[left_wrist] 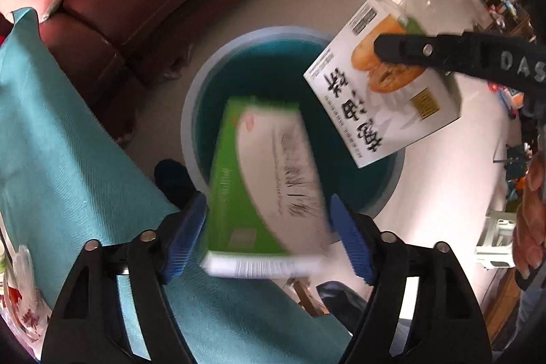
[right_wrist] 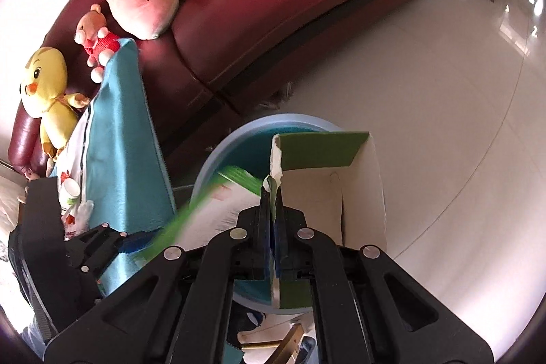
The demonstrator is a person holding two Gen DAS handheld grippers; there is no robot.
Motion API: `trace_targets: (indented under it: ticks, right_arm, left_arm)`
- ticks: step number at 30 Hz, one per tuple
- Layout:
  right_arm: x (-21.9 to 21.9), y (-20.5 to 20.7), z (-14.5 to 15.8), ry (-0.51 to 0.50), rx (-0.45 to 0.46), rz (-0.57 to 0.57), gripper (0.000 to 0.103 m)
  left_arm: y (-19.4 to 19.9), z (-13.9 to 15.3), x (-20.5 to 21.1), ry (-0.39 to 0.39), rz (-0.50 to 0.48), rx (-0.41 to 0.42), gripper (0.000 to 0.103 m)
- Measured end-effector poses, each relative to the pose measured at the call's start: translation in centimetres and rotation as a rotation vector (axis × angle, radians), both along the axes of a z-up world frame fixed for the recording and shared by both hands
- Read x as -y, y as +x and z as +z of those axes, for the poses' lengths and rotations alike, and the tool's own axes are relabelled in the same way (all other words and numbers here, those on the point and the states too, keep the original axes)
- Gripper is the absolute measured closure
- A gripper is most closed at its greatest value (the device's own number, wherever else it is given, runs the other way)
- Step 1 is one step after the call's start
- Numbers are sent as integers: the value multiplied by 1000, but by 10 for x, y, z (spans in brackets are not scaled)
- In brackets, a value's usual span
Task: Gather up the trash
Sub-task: 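Carry both boxes over the teal bin and open both tools to drop them, then return both tools to the table and reach toward the water bottle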
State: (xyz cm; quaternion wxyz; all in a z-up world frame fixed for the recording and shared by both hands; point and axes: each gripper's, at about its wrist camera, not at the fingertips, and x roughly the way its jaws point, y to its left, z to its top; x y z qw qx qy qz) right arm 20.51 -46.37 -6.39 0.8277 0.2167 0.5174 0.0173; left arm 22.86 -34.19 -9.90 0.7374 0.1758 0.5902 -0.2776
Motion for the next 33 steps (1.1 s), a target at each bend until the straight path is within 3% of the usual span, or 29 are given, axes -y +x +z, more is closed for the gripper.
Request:
trace_targets:
  ticks: [5, 10, 11, 12, 13, 17, 26, 33]
  right_arm:
    - [0, -1, -3, -4, -12, 0, 100]
    - [-2, 0, -7, -9, -31, 0, 92]
    - [-2, -1, -6, -9, -35, -1, 76]
    - [-3, -1, -5, -7, -35, -2, 52]
    - [-3, -3, -4, -14, -31, -6, 45]
    - [-5, -5, 3, -42, -31, -10, 35]
    - [-26, -12, 8, -109, -101, 26, 30]
    - [-75, -17, 30, -144, -90, 110, 27]
  left_arm:
    - [-11, 4, -14, -18, 13, 14, 20]
    - [-22, 5, -28, -33, 37, 21, 15]
    - [-24, 7, -33, -41, 43, 21, 14]
    - [-25, 7, -33, -43, 48, 21, 13]
    - [-26, 8, -36, -46, 53, 22, 12]
    - [-27, 13, -49, -62, 71, 21, 11]
    - [-45, 28, -93, -101, 115, 41, 10]
    - [-64, 49, -153, -118, 181, 103, 10]
